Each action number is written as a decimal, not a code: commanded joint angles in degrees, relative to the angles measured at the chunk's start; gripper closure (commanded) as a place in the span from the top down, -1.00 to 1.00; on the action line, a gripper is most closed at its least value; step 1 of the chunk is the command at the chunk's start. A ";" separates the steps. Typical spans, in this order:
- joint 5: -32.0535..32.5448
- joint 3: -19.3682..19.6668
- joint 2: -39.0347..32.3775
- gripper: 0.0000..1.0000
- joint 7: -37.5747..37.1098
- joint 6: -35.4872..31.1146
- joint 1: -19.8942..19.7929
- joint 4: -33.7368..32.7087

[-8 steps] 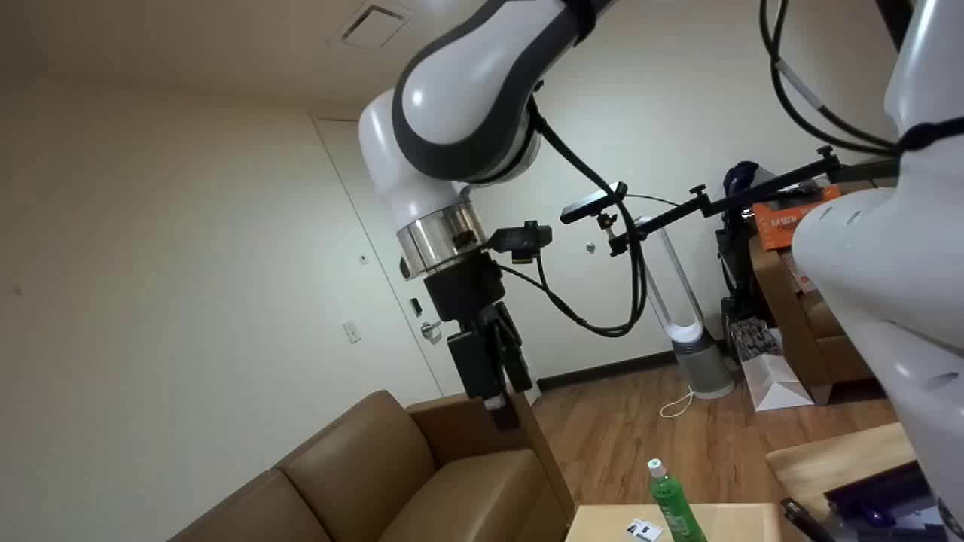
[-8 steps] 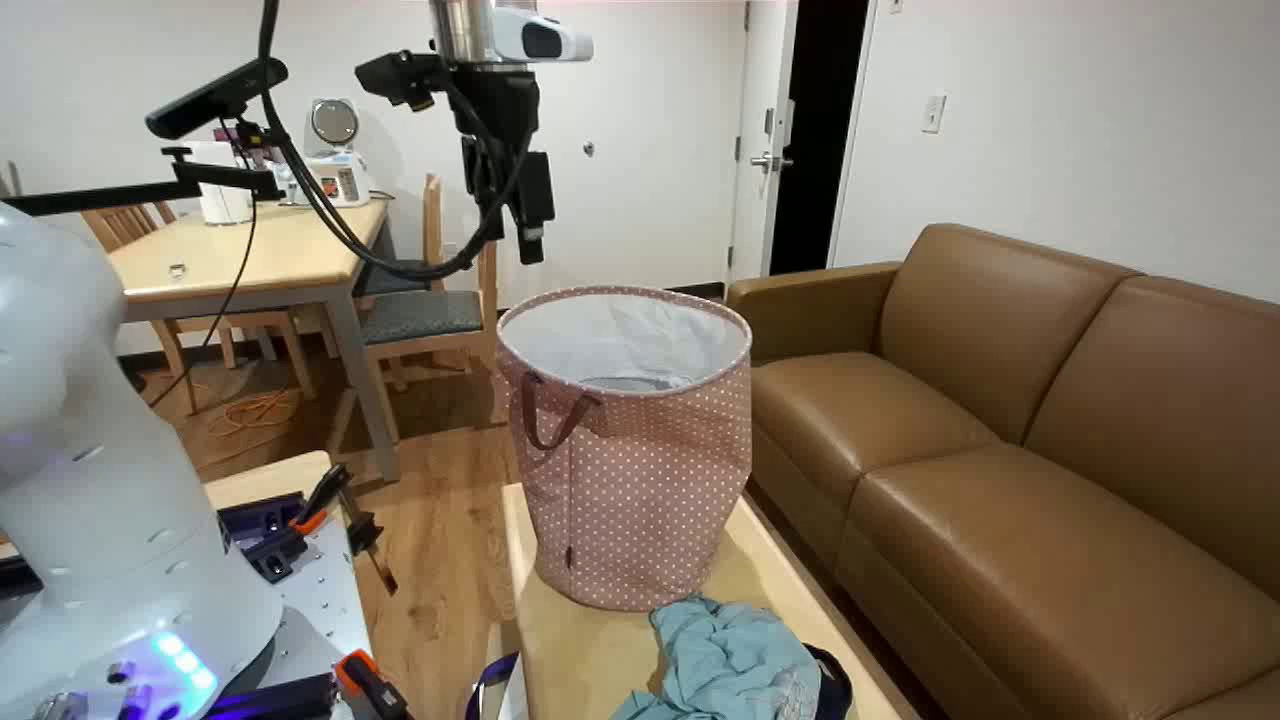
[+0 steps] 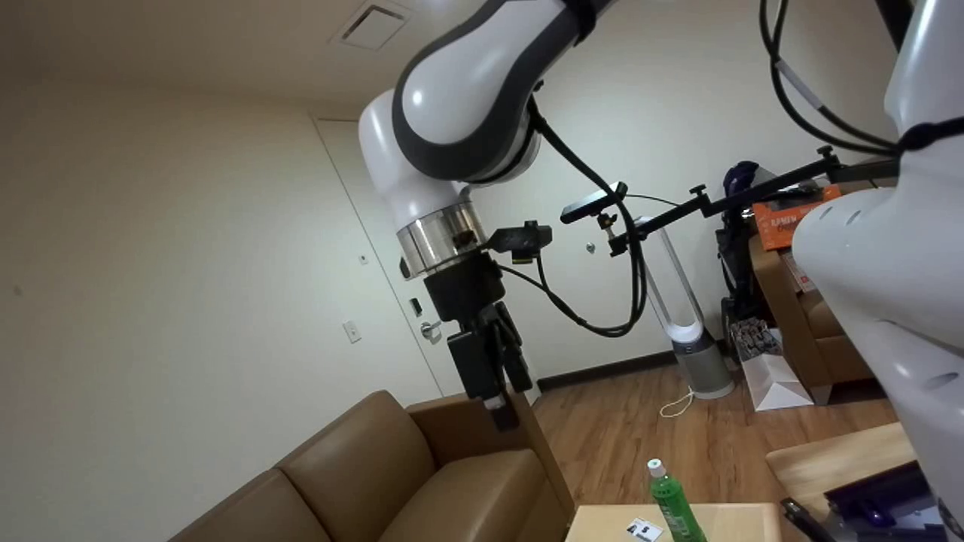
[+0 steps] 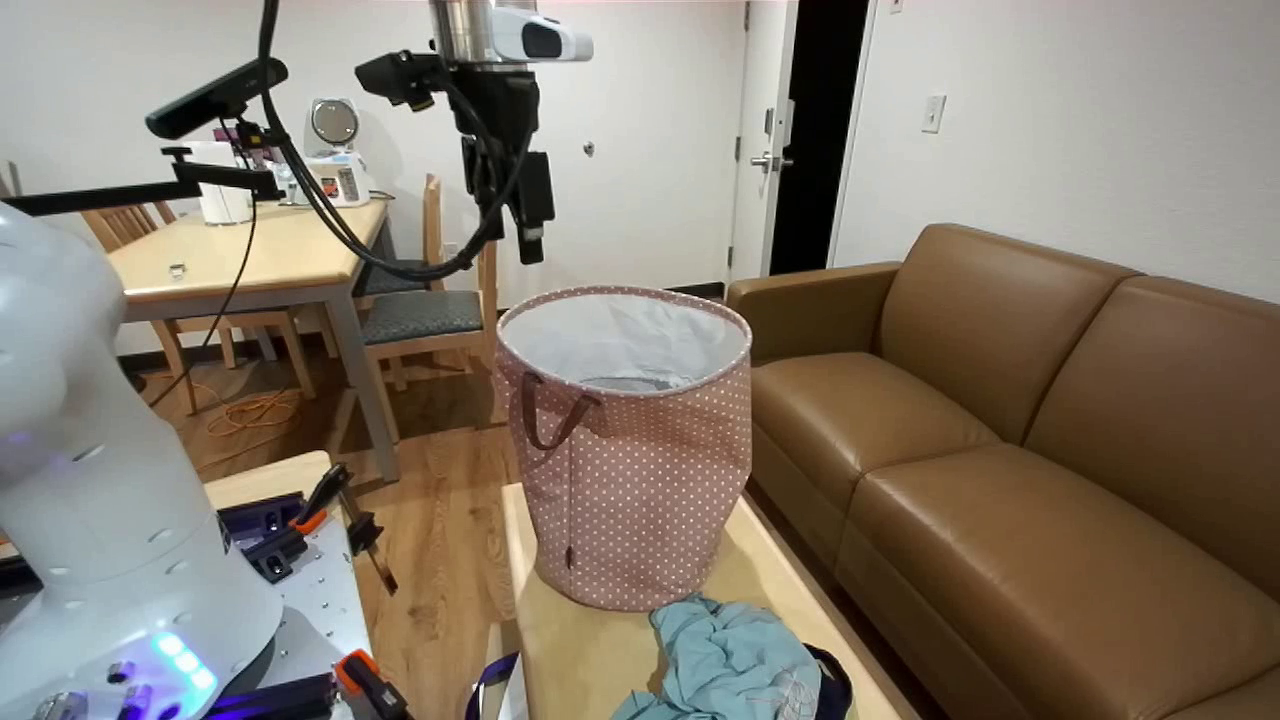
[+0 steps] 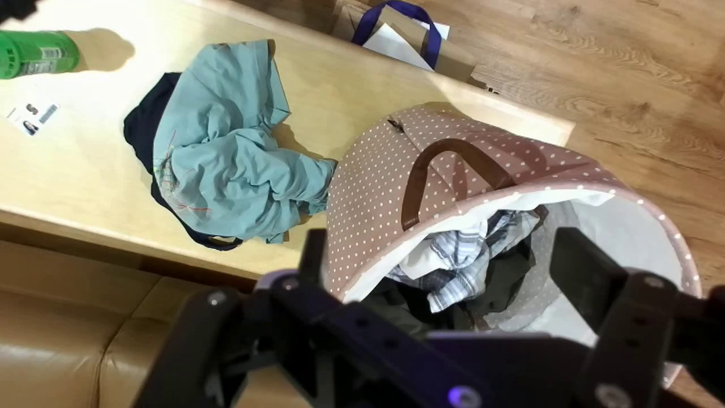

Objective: Pick up the clothes from the table and put them in the laundry bag

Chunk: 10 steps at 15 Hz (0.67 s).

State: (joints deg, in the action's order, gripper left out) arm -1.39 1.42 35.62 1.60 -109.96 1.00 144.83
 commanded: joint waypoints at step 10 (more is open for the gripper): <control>0.60 -0.13 -1.17 1.00 0.42 -2.83 -0.66 0.30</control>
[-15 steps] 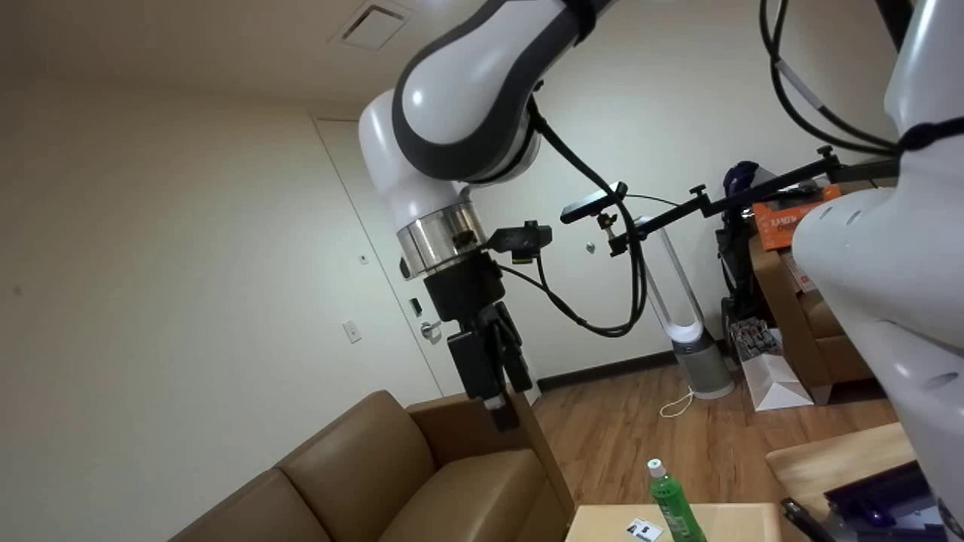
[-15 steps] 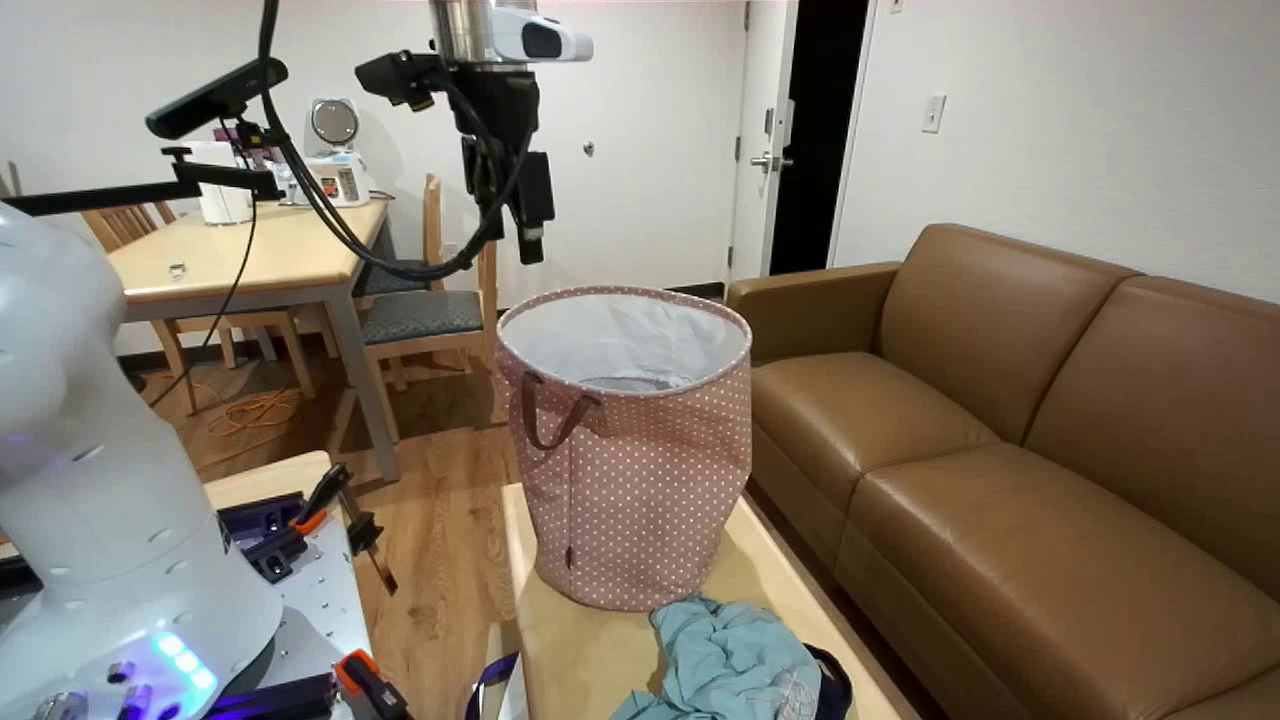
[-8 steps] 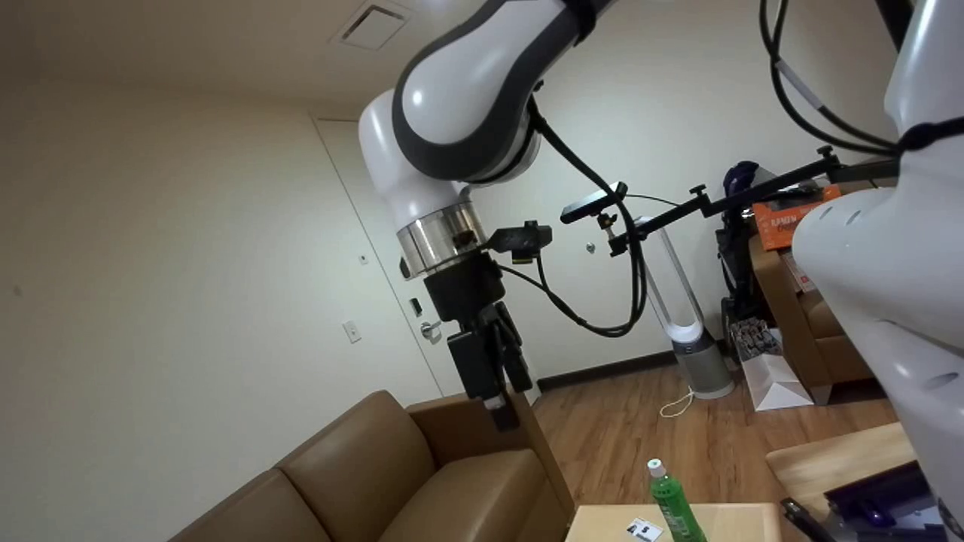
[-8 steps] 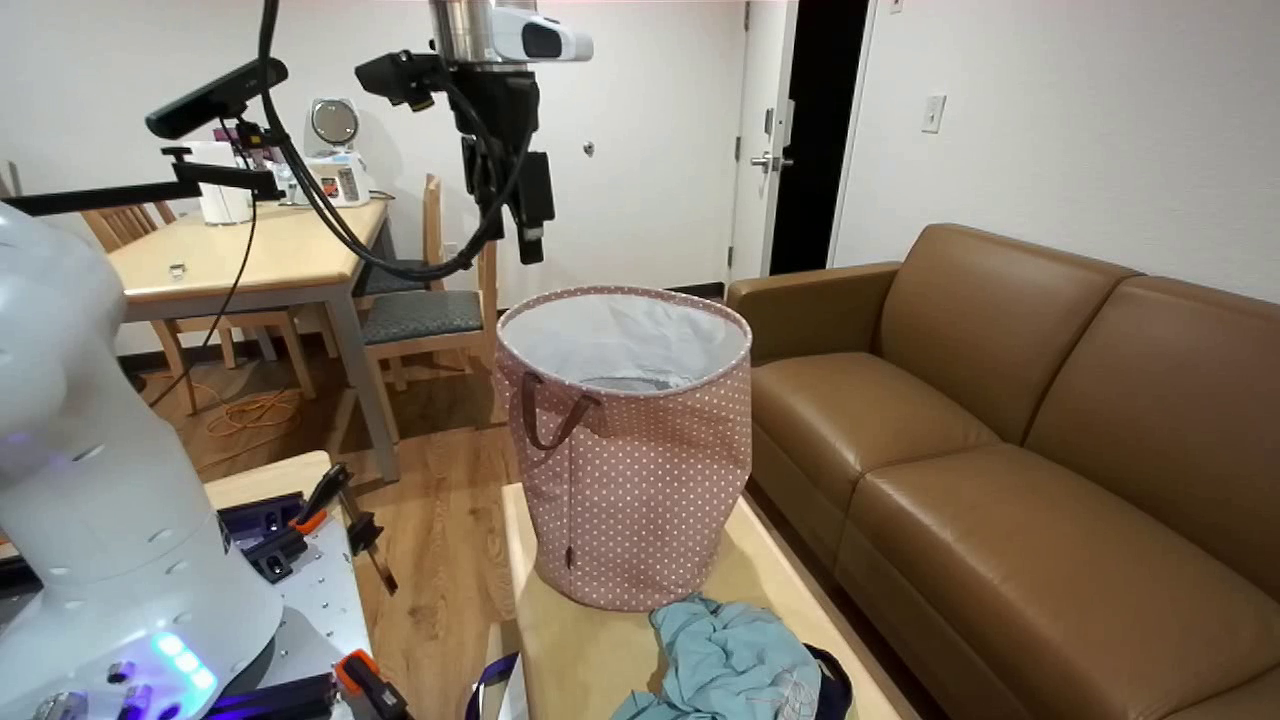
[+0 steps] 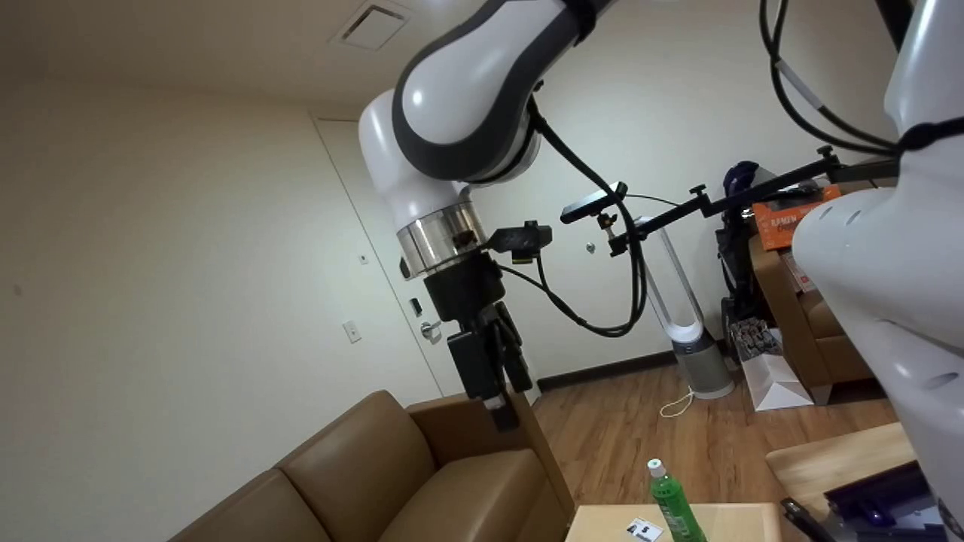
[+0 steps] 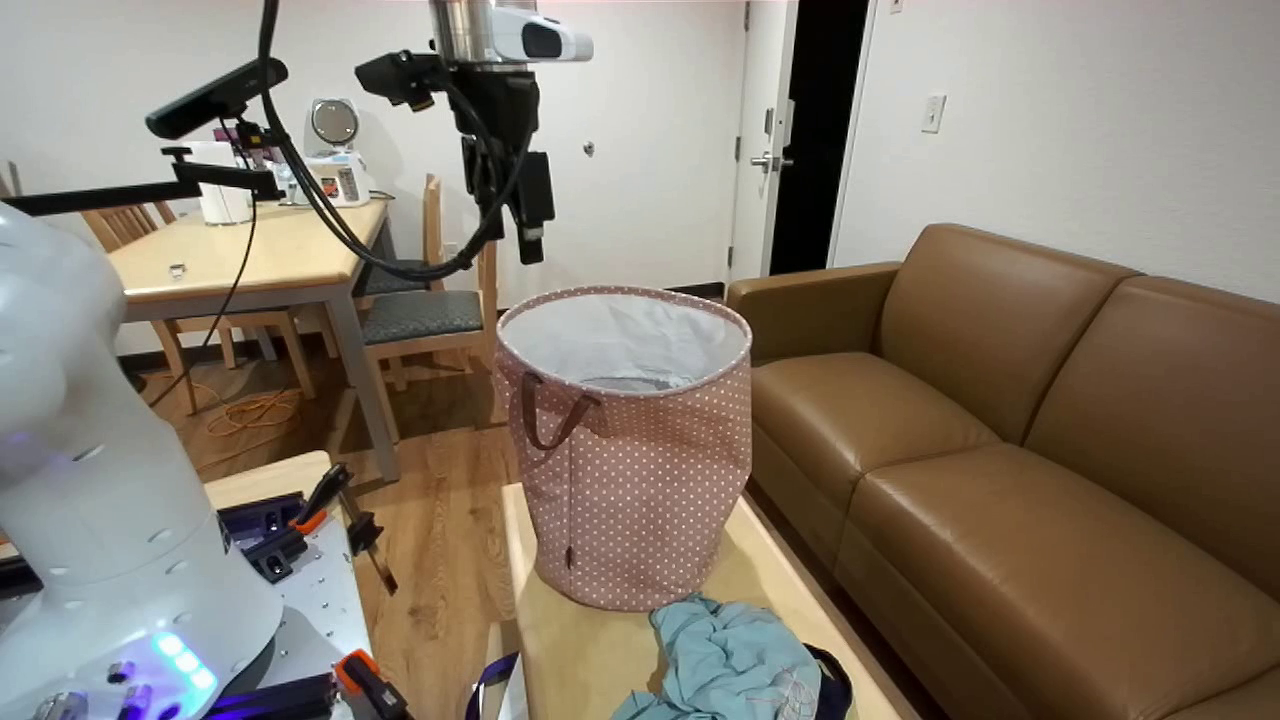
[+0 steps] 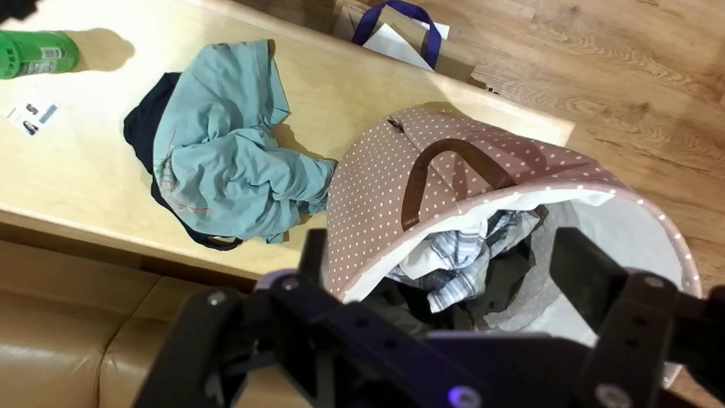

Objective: Pick up the clothes from the table and put them in the laundry bag

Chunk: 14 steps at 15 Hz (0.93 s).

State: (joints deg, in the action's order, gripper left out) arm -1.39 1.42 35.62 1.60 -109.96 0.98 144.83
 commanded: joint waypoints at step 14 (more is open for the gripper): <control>-10.51 8.99 -43.76 1.00 9.59 -35.79 -2.26 -9.57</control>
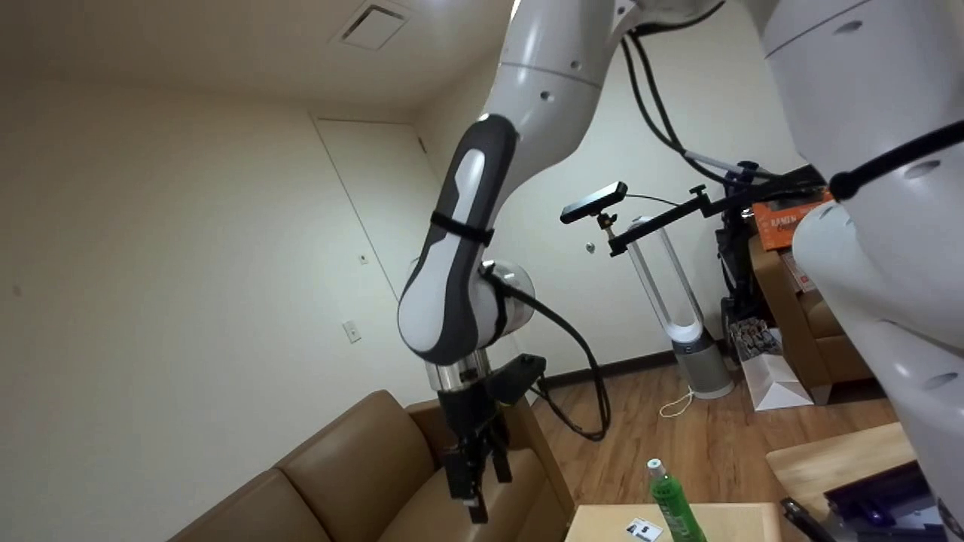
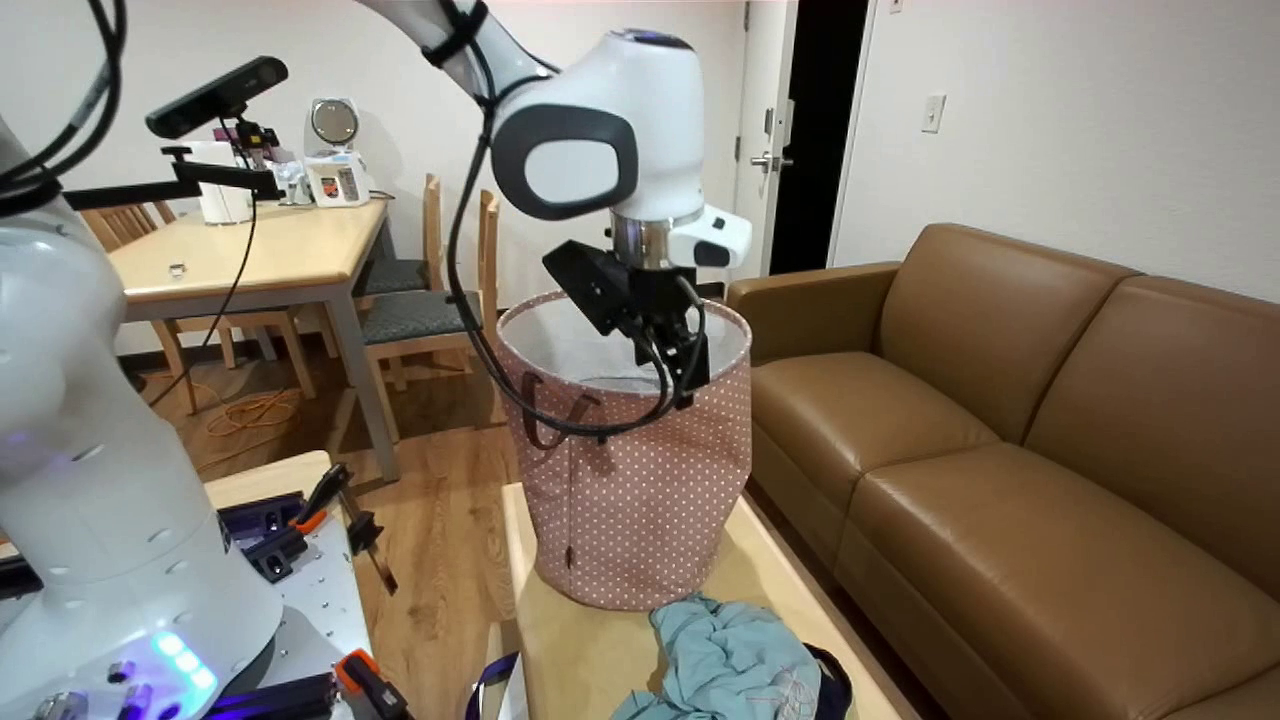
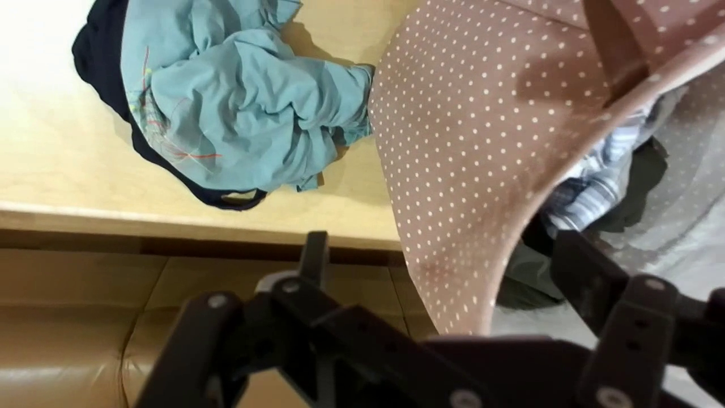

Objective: Pick up the clothes from the table and put them in the laundry bag

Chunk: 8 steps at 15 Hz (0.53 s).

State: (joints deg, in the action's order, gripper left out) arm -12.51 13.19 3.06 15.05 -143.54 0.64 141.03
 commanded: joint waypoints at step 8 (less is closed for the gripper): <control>-3.74 -9.55 -25.77 1.00 -6.09 -1.38 -7.03 -14.58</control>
State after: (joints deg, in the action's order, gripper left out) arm -17.66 5.34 -22.90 9.96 -144.87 -4.61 126.36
